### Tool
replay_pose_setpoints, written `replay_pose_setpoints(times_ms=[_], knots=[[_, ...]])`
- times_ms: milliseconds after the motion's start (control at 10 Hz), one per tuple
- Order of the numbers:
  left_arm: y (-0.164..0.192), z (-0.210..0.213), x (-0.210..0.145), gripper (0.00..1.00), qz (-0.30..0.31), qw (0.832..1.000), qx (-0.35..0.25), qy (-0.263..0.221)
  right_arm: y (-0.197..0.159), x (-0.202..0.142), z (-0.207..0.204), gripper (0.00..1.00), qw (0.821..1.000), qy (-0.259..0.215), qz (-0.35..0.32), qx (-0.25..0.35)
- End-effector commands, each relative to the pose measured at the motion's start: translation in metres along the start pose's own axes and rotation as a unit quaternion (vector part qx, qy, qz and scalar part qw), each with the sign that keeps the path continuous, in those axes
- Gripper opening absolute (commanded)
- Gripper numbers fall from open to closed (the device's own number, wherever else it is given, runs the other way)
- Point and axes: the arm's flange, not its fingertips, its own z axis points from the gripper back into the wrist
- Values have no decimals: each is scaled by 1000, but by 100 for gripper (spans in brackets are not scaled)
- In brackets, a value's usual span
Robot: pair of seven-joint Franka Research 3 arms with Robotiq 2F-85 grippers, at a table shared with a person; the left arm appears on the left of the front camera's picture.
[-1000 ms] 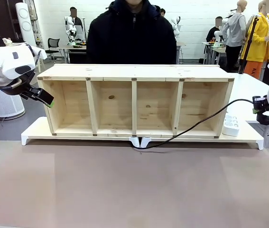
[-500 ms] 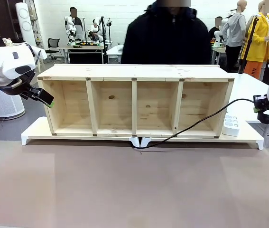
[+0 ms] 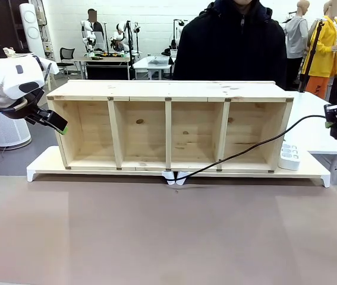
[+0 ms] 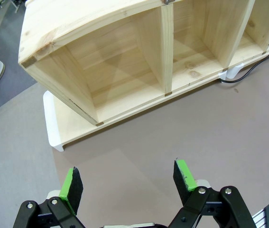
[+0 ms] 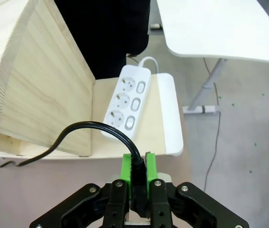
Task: Perform cable management.
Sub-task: Pull the grasped Power Cable to the location of the Power Strip.
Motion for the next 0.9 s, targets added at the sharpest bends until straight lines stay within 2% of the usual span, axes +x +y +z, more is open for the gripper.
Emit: replay_pose_setpoints(times_ms=[0, 500, 800], knots=[[0, 0, 0, 100, 0, 1000, 2, 0, 1, 22, -7, 15, 1000, -10, 22, 13], [0, 0, 0, 100, 0, 1000, 2, 0, 12, 60, -34, 15, 999, -13, 30, 25], [0, 0, 0, 100, 0, 1000, 2, 0, 19, 64, -39, 15, 999, -14, 33, 33]])
